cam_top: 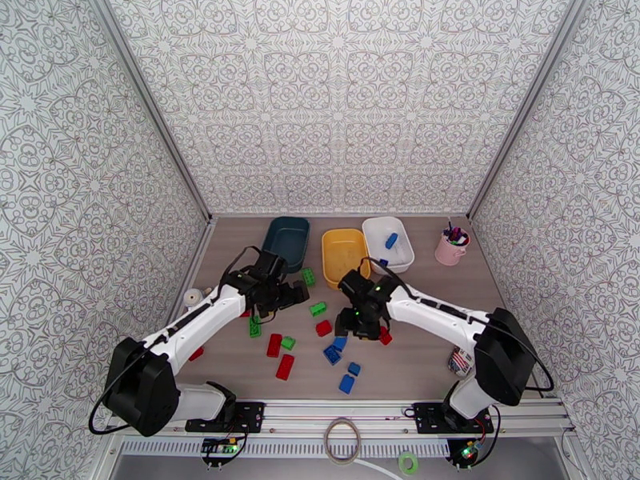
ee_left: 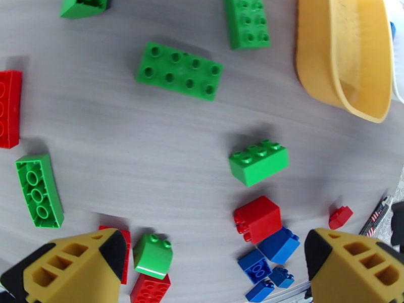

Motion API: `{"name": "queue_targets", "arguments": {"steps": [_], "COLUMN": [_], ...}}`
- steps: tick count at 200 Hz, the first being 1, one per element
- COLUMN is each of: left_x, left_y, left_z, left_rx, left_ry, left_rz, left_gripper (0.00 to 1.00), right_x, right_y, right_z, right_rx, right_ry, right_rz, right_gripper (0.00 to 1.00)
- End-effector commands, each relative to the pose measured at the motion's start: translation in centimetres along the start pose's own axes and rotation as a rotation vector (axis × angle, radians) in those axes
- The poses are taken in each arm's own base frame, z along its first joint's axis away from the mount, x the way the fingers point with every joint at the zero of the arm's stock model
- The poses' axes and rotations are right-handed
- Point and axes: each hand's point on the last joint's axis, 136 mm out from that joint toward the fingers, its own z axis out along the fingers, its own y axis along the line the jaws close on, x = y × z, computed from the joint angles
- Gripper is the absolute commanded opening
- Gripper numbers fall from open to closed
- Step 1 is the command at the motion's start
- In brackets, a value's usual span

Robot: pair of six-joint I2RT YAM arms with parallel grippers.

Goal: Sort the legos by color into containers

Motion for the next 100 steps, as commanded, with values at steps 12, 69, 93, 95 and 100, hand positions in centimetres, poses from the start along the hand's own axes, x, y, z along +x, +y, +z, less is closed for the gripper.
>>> {"name": "queue_targets", "arguments": {"steps": [12, 69, 93, 95, 100], "left_x": [-0.2, 0.2, 0.5, 0.5, 0.5], "left_y": [0.2, 1.6, 2.1, 2.1, 2.2], "left_z": [-0.9, -1.7, -1.9, -1.9, -2.0], "left_rx": [0.027, 0.027, 0.03, 0.031, 0.031], "left_ry": [-0.016, -0.024, -0.024, -0.023, -0.024], "left_rz": [-0.009, -0.028, -0.034, -0.033, -0.035], "left_gripper": [0.99, 0.99, 0.99, 0.99, 0.99], "right_x": [0.0, 0.2, 0.1, 0.1, 0.0], "right_y": [2.1, 2.6, 2.7, 2.7, 2.7], "right_z": [1.9, 3.9, 4.9, 5.0, 5.1], "right_rx": [-0.014, -0.01, -0.001, 0.0, 0.004], "right_ry": [0.025, 0.06, 0.075, 0.075, 0.078], "right_rz": [0.025, 0.082, 0.095, 0.097, 0.102], "right_gripper": [0.63, 0.63, 0.63, 0.63, 0.63]}}
